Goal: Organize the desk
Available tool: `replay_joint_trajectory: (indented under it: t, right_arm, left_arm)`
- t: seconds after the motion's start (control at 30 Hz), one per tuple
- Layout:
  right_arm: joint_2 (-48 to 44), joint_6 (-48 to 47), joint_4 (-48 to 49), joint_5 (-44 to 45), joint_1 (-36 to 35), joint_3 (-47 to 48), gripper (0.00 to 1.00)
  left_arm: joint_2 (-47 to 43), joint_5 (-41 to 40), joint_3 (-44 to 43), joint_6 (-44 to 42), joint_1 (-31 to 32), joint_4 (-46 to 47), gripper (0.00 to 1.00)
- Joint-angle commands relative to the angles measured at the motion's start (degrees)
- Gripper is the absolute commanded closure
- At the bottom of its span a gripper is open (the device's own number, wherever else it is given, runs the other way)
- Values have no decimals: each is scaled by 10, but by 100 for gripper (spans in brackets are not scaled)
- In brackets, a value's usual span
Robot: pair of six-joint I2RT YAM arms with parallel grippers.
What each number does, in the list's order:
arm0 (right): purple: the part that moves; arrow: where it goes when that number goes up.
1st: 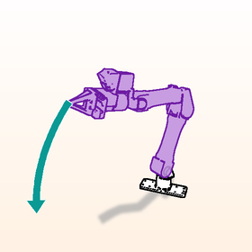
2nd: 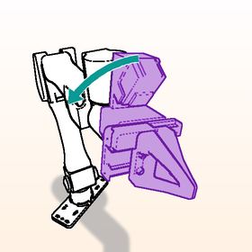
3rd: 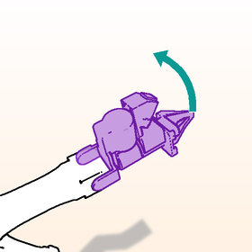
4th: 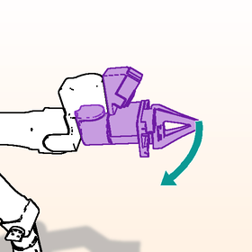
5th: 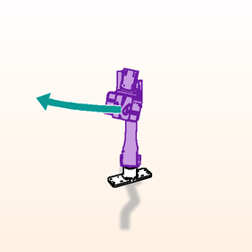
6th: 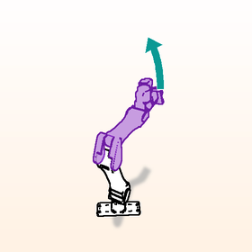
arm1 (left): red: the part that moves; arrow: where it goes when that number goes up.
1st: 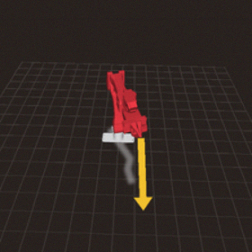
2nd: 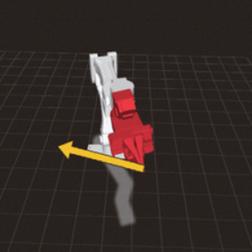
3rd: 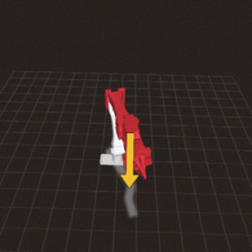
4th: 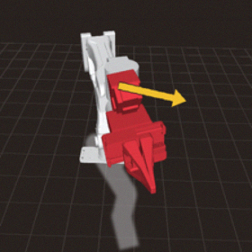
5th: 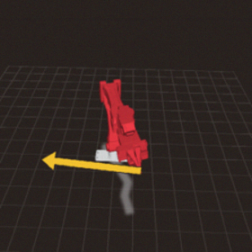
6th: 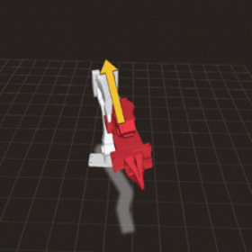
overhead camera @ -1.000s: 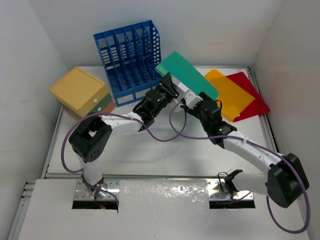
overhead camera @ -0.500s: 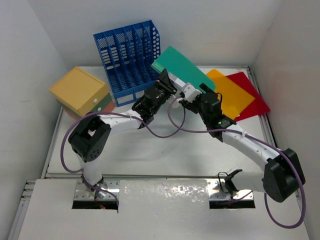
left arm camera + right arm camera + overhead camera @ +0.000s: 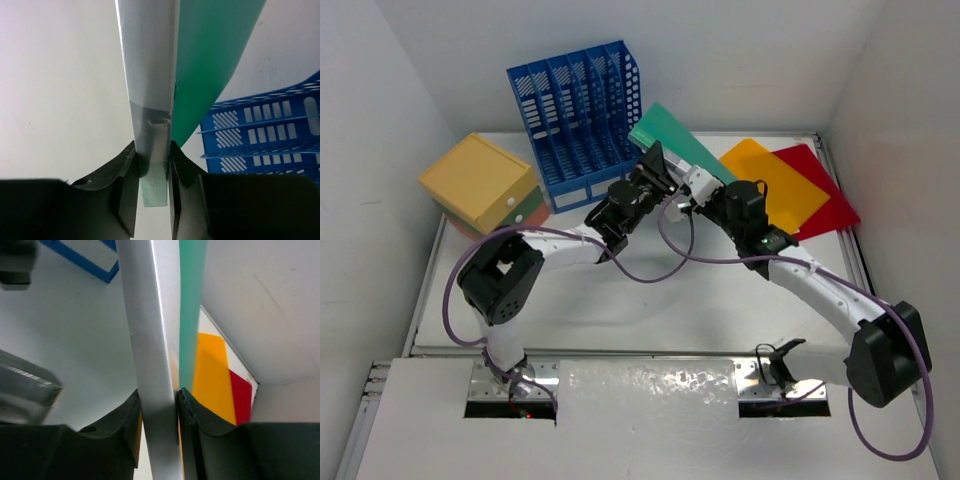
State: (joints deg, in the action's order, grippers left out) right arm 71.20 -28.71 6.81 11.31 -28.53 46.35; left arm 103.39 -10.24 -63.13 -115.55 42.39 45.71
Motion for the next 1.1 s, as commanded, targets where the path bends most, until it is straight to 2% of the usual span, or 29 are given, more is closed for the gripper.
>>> replay_joint_trajectory:
  t: [0.0, 0.07, 0.1, 0.23, 0.33, 0.5, 0.57, 0.63, 0.67, 0.7, 1.0, 1.03, 1.07]
  right_arm:
    - [4, 37, 61, -61, 0, 30, 67]
    - [9, 40, 101, -38, 0, 13, 58]
    - [10, 40, 110, -29, -1, 11, 47]
    - [36, 35, 121, -2, -1, 33, 35]
    - [71, 34, 118, 5, -3, 66, 35]
    - [104, 19, 127, 81, -2, 66, 45]
    - [106, 10, 147, 98, -2, 45, 55]
    - [105, 1, 173, 123, -2, 33, 70]
    - [102, -5, 189, 131, -2, 14, 90]
    - [98, -11, 204, 136, -2, 3, 98]
    - [67, -23, 264, 117, -3, -51, 100]
    - [68, -19, 263, 115, -2, -52, 100]
    - [70, -14, 262, 111, -1, -52, 100]
  left_arm:
    - [-26, 119, 37, -276, 34, 80, 100]
    - [-28, 128, 49, -279, 34, 83, 100]
    - [-30, 135, 50, -277, 34, 84, 100]
    - [-30, 149, 44, -270, 38, 83, 100]
    - [-26, 151, 31, -269, 41, 66, 100]
    - [-21, 125, 8, -255, 45, 53, 100]
    - [-22, 109, 6, -243, 46, 47, 100]
    - [-22, 98, 2, -231, 46, 35, 100]
    - [-22, 76, -1, -215, 47, 25, 100]
    - [-22, 70, -3, -208, 47, 19, 100]
    - [-27, -21, -23, -137, 59, -30, 100]
    - [-26, -26, -26, -132, 62, -33, 99]
    - [-21, -39, -30, -123, 68, -29, 89]
